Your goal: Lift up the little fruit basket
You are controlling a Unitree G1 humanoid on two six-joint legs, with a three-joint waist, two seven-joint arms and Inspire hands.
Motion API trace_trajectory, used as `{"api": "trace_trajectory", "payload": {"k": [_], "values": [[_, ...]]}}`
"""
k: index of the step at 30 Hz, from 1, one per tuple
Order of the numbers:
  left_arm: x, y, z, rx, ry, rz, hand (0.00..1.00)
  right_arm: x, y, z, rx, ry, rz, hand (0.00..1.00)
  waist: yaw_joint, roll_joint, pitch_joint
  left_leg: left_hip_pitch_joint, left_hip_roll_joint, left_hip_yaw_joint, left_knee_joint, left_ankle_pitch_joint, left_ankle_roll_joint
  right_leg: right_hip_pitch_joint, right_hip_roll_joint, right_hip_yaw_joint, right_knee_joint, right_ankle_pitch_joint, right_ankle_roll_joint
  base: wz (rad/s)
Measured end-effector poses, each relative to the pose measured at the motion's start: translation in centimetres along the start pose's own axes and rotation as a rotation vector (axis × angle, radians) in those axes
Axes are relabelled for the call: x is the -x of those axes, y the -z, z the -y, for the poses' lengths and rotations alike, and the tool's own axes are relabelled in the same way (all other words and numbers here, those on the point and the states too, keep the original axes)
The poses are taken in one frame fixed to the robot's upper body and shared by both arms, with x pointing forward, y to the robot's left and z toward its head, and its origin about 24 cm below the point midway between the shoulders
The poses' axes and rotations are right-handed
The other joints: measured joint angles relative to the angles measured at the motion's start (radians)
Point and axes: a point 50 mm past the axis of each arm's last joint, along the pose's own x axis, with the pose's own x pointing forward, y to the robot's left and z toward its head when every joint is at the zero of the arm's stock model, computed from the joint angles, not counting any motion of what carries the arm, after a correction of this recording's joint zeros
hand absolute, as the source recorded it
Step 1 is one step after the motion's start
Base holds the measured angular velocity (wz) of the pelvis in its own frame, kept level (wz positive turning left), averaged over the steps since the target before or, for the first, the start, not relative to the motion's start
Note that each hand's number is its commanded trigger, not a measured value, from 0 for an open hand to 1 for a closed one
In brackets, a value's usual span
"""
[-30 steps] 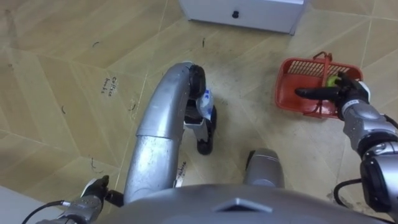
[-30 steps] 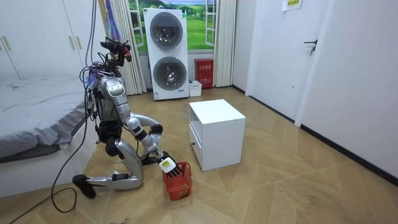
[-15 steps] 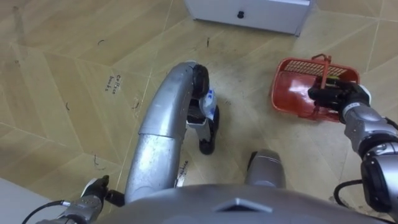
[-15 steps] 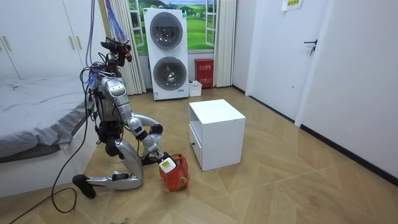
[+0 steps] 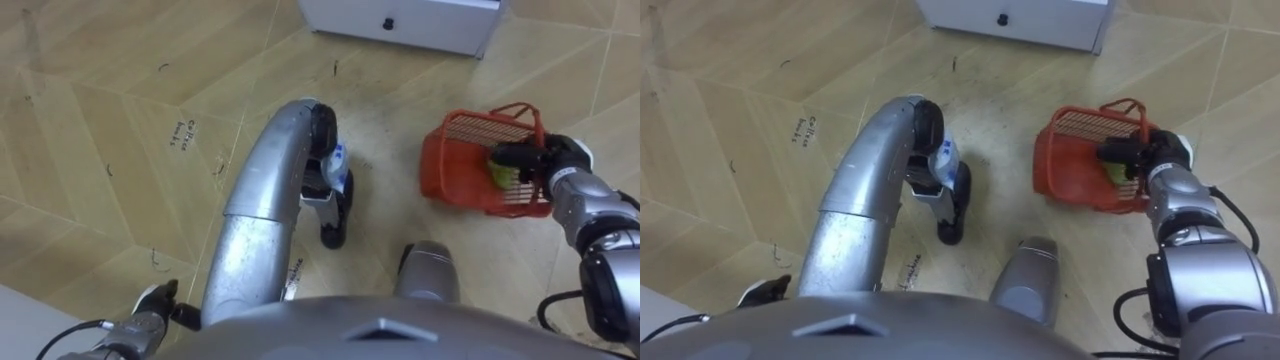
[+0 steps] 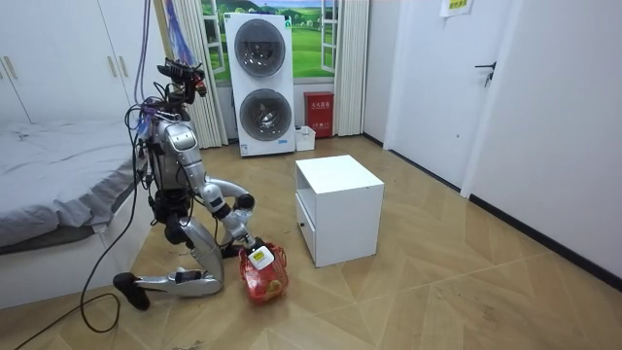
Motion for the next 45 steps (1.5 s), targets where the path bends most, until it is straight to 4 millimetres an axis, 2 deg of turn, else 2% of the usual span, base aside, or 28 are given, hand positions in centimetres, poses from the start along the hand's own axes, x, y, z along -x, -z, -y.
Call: {"api": "trace_trajectory", "payload": {"k": [7,14,19,21,22,24,26,28,30,32,34,36,37,38,39,40,41,42,43,44,45], "values": [[0.0,-0.1,0.0,0.000,0.001,0.004,0.00,0.0,0.0,0.1,-0.004,0.002,-0.001,1.00,0.003,0.000,-0.0002,-0.001,0.000,0.000,0.001,0.000,0.000,0.000,0.000,0.000,0.000,0.000,0.000,0.00],[0.0,-1.0,0.1,0.009,0.005,0.044,0.00,0.0,-0.2,0.2,-0.024,-0.011,0.006,1.00,-0.001,-0.010,0.0056,-0.015,-0.001,-0.015,0.014,0.000,0.001,0.003,0.016,0.000,0.000,0.000,0.000,0.00],[-0.1,-1.9,0.0,0.012,0.005,0.080,0.00,0.0,-1.2,-0.1,0.010,-0.016,0.047,1.00,-0.013,-0.025,0.0122,-0.014,-0.002,-0.032,0.032,-0.002,0.004,0.024,0.032,-0.002,-0.001,-0.003,-0.006,-0.04],[-0.1,-2.5,-0.1,0.022,0.000,0.099,0.00,0.0,-1.6,-0.4,0.020,-0.022,0.067,1.00,-0.017,-0.042,0.0173,-0.009,-0.006,-0.037,0.038,-0.005,0.008,0.036,0.035,-0.006,-0.002,-0.003,-0.007,0.00],[-0.1,-2.6,-0.2,0.029,-0.002,0.106,0.00,0.0,-1.9,-0.5,0.020,-0.024,0.078,1.00,-0.021,-0.044,0.0168,-0.009,-0.012,-0.039,0.038,-0.005,0.008,0.038,0.035,-0.007,-0.002,-0.003,-0.007,0.00],[-0.1,-3.1,-0.5,0.050,-0.018,0.116,0.00,0.0,-3.0,-0.9,0.003,-0.031,0.124,1.00,-0.032,-0.062,0.0165,-0.005,-0.021,-0.047,0.043,-0.006,0.010,0.053,0.036,-0.011,-0.006,-0.003,-0.007,0.00],[-0.1,-3.8,-1.0,0.066,-0.035,0.124,0.00,0.1,-3.4,-1.0,-0.003,-0.028,0.144,1.00,-0.040,-0.073,0.0196,0.000,-0.027,-0.061,0.054,-0.008,0.013,0.075,0.043,-0.025,-0.015,-0.004,-0.009,0.03],[-0.2,-4.4,-1.3,0.081,-0.048,0.129,0.00,0.1,-3.8,-1.1,-0.005,-0.027,0.160,1.00,-0.043,-0.076,0.0191,0.007,-0.035,-0.074,0.064,-0.015,0.017,0.089,0.055,-0.031,-0.026,-0.004,-0.009,-0.01],[-0.2,-5.6,-1.8,0.098,-0.068,0.156,0.00,0.2,-4.5,-1.3,-0.011,-0.032,0.186,1.00,-0.043,-0.075,0.0160,0.014,-0.034,-0.086,0.069,-0.027,0.025,0.110,0.098,-0.019,-0.052,-0.022,-0.012,-0.09],[-0.1,-6.5,-1.9,0.117,-0.084,0.181,0.00,0.3,-5.0,-1.6,-0.021,-0.041,0.204,1.00,-0.041,-0.073,0.0140,0.030,-0.033,-0.091,0.041,-0.027,0.028,0.110,0.128,0.001,-0.099,-0.026,-0.012,-0.09],[-0.1,-7.0,-1.9,0.137,-0.087,0.194,0.00,0.3,-5.0,-1.7,-0.024,-0.046,0.203,1.00,-0.042,-0.061,0.0080,0.073,-0.031,-0.098,-0.022,-0.021,0.039,0.123,0.143,0.004,-0.199,-0.026,-0.011,-0.15],[-0.1,-6.0,-1.6,0.151,-0.088,0.167,0.00,0.5,-4.7,-1.8,-0.055,-0.062,0.196,1.00,-0.035,-0.044,-0.0049,0.177,-0.028,-0.108,-0.159,-0.014,0.042,0.174,0.148,0.006,-0.423,-0.026,-0.011,-0.35],[-0.1,-5.5,-1.5,0.158,-0.091,0.154,0.00,0.6,-4.7,-1.9,-0.059,-0.070,0.198,1.00,-0.035,-0.041,-0.0079,0.209,-0.028,-0.108,-0.200,-0.011,0.042,0.193,0.148,0.007,-0.489,-0.025,-0.010,-0.43],[-0.1,-4.6,-1.4,0.182,-0.099,0.127,0.00,0.7,-4.8,-2.1,-0.062,-0.083,0.211,1.00,-0.038,-0.042,-0.0142,0.270,-0.033,-0.107,-0.287,0.002,0.040,0.233,0.146,0.007,-0.626,-0.013,0.003,-0.35],[-0.1,-3.8,-1.4,0.193,-0.110,0.102,0.00,0.8,-4.9,-2.2,-0.060,-0.087,0.224,1.00,-0.044,-0.045,-0.0149,0.339,-0.040,-0.101,-0.384,0.022,0.046,0.282,0.136,0.003,-0.770,0.015,0.013,-0.29],[-0.1,-3.5,-1.4,0.196,-0.116,0.092,0.00,0.9,-5.0,-2.2,-0.055,-0.087,0.230,1.00,-0.045,-0.047,-0.0157,0.372,-0.044,-0.100,-0.431,0.032,0.047,0.306,0.133,0.002,-0.839,0.037,0.016,-0.21],[-0.1,-3.0,-1.2,0.213,-0.126,0.075,0.00,1.0,-5.0,-2.2,-0.040,-0.089,0.240,1.00,-0.047,-0.051,-0.0167,0.446,-0.053,-0.098,-0.530,0.055,0.047,0.357,0.123,-0.004,-0.973,0.098,0.023,-0.30],[0.0,-2.7,-1.1,0.239,-0.135,0.072,0.00,1.3,-5.0,-2.3,-0.026,-0.096,0.260,1.00,-0.042,-0.052,-0.0187,0.516,-0.054,-0.097,-0.628,0.076,0.045,0.400,0.122,-0.006,-1.099,0.176,0.023,-0.36],[0.1,-2.4,-1.2,0.247,-0.143,0.072,0.00,1.4,-5.1,-2.5,-0.020,-0.102,0.272,1.00,-0.040,-0.054,-0.0195,0.550,-0.054,-0.097,-0.674,0.088,0.044,0.418,0.121,-0.007,-1.151,0.222,0.022,-0.38],[0.1,-2.2,-1.3,0.260,-0.159,0.068,0.00,1.5,-5.3,-2.6,-0.025,-0.107,0.287,1.00,-0.039,-0.055,-0.0200,0.618,-0.055,-0.096,-0.765,0.111,0.044,0.446,0.121,-0.012,-1.235,0.331,0.025,-0.31],[0.2,-2.1,-1.6,0.268,-0.170,0.067,0.00,1.6,-4.9,-2.5,-0.034,-0.100,0.287,1.00,-0.038,-0.057,-0.0216,0.688,-0.054,-0.098,-0.854,0.133,0.042,0.459,0.118,-0.026,-1.282,0.463,0.026,-0.28]]}}
